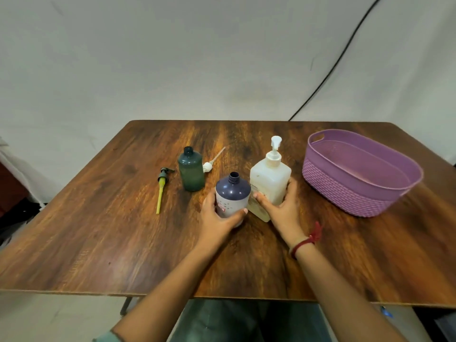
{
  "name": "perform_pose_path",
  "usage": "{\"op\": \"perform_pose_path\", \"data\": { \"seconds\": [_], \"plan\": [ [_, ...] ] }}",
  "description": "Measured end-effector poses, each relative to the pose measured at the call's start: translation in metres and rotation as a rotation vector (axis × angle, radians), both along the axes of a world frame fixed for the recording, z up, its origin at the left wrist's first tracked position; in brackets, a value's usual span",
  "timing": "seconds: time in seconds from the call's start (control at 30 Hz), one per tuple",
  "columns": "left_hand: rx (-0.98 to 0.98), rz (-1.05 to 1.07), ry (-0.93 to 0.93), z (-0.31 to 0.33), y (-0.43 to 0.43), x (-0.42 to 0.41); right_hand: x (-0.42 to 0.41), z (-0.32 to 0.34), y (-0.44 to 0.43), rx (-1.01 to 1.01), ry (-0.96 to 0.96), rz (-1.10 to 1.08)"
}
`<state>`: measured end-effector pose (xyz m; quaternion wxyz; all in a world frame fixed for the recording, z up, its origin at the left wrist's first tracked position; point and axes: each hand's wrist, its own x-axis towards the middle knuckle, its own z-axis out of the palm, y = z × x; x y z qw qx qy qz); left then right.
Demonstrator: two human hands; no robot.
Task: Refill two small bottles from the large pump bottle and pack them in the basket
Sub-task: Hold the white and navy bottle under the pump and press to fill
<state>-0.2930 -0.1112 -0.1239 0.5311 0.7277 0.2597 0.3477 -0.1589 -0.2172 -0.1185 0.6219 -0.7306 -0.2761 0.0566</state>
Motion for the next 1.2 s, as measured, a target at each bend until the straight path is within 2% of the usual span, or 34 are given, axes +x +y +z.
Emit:
{"op": "perform_pose_path", "data": {
  "seconds": [0.13, 0.2, 0.3, 0.4, 0.6, 0.83, 1.03, 1.2],
  "plan": [
    [0.003, -0.003, -0.028, -0.005, -0.004, 0.004, 0.004, 0.016, -0.012, -0.017, 0.157, 0.194],
    [0.011, -0.003, -0.03, -0.006, -0.003, 0.004, 0.004, 0.035, -0.021, 0.053, 0.194, 0.221],
    [0.022, -0.009, -0.031, -0.007, -0.002, 0.005, 0.003, 0.08, -0.023, 0.204, 0.129, 0.142],
    [0.041, -0.008, -0.041, -0.009, 0.0, 0.005, 0.012, 0.11, -0.005, 0.192, 0.009, 0.119],
    [0.112, 0.001, -0.069, -0.011, 0.0, 0.003, 0.026, 0.121, 0.023, 0.192, 0.036, 0.274],
    [0.082, -0.03, -0.121, -0.01, -0.002, 0.003, 0.02, 0.113, 0.031, 0.285, 0.102, 0.176],
    [0.02, 0.01, -0.181, -0.001, -0.005, 0.001, 0.015, 0.109, 0.041, 0.334, 0.008, 0.065],
    [-0.055, -0.06, -0.271, 0.007, 0.003, 0.002, 0.013, 0.106, 0.041, 0.285, -0.068, 0.003]
  ]
}}
